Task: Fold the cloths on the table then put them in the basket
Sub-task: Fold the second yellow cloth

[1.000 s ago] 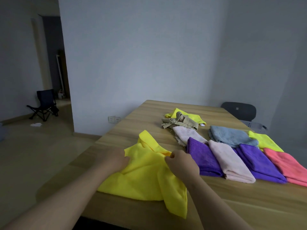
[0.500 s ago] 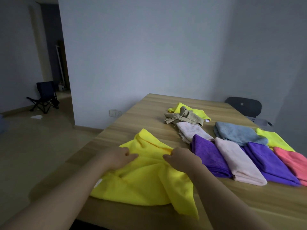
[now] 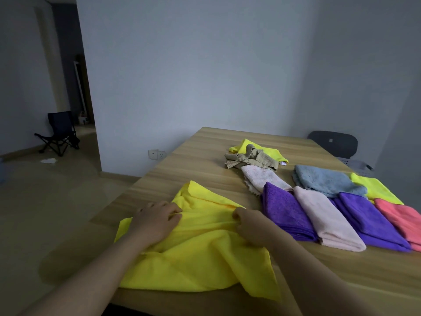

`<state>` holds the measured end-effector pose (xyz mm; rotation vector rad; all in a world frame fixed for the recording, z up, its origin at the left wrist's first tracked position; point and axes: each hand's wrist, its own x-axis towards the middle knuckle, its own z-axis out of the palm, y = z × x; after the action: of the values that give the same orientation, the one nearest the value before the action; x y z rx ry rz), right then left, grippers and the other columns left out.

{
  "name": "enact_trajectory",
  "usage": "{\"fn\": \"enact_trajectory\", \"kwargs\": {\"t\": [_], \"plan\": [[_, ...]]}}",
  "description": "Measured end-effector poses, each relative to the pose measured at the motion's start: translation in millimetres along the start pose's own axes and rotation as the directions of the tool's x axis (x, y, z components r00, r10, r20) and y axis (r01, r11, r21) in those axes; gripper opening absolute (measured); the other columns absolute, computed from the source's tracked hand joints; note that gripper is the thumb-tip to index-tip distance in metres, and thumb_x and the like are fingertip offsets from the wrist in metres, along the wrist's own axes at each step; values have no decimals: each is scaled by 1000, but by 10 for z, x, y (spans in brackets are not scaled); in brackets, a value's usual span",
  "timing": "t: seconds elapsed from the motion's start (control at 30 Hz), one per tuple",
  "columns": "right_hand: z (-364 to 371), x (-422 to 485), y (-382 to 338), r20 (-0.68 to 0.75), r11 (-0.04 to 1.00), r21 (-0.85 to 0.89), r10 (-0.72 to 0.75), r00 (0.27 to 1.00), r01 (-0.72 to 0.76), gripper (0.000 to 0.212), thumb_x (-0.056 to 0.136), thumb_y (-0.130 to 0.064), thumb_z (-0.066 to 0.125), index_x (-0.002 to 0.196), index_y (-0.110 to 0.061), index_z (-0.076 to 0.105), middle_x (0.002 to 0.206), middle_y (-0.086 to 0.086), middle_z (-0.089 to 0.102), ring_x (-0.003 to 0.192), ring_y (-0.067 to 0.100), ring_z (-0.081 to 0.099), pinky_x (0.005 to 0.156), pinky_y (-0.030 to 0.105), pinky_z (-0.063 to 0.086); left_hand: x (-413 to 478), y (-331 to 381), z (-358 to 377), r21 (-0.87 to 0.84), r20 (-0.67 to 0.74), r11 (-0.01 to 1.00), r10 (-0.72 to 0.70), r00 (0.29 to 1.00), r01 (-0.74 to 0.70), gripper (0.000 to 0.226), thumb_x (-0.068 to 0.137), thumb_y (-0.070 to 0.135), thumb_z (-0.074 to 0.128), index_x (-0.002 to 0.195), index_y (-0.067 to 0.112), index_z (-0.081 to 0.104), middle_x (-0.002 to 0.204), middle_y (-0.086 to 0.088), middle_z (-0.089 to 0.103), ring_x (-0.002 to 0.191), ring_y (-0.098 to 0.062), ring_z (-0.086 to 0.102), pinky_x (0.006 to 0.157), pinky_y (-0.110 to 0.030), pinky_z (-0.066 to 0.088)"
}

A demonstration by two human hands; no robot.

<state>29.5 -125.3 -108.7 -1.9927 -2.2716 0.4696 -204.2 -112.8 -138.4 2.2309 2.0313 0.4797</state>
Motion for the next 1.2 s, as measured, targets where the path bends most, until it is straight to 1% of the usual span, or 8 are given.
{"fn": "enact_trajectory", "kwargs": {"t": [0.23,0.33,0.43,0.6,0.67,0.93,1.07,1.2], "plan": [[5,26,-145,-171,995,55,-67,983,77,45,89,-1,36,128,-20,46,122,8,54,97,24,56,78,33,48,95,98,-108,-334,111,935,-83,990,116,60,81,25,69,133,22,40,132,-3,49,119,-26,48,97,-33,42],[147,109,-292,-232,977,141,-122,965,158,39,89,-9,40,126,-17,48,128,5,53,106,24,53,77,27,41,66,247,-158,-833,210,480,-185,960,275,31,84,9,66,113,13,56,108,-3,61,102,-24,58,88,-33,47],[239,216,-353,-218,951,300,-6,976,73,52,85,-15,48,136,-18,35,128,9,53,114,27,50,88,32,44,92,320,-214,-918,359,96,-210,909,385,15,92,10,53,82,9,65,71,-7,69,74,-23,59,68,-27,47],[350,293,-286,-294,976,218,76,953,-11,48,86,-18,47,134,-18,42,129,8,52,118,27,46,92,31,40,202,243,-98,-617,171,712,-295,940,335,14,88,12,57,100,16,53,93,-4,59,82,-18,54,69,-26,43],[380,298,-273,-344,987,156,78,936,-25,35,87,-19,44,120,-14,54,119,8,57,112,27,49,87,32,41,253,251,-62,-464,160,842,-226,961,275,25,84,26,64,105,17,53,110,-4,60,98,-20,57,79,-27,44],[393,287,-194,-437,977,211,117,892,-24,25,87,-16,41,105,-12,58,106,8,59,102,28,51,78,33,40,388,434,-61,-275,219,953,-64,974,124,21,88,27,57,106,17,64,112,-6,65,100,-23,60,75,-24,43],[406,300,-182,-458,972,235,108,883,3,27,89,-19,41,110,-15,58,107,6,60,103,27,51,79,33,40,539,354,-282,-308,-43,946,-119,992,100,22,86,6,47,92,25,55,112,-9,62,100,-27,55,82,-32,45],[398,294,-188,-481,960,281,133,867,9,34,89,-20,42,121,-20,54,115,5,59,108,26,50,86,33,41,662,358,-527,-76,-363,995,39,931,-71,46,85,1,47,125,24,54,114,-13,56,105,-32,51,87,-39,43]]}}
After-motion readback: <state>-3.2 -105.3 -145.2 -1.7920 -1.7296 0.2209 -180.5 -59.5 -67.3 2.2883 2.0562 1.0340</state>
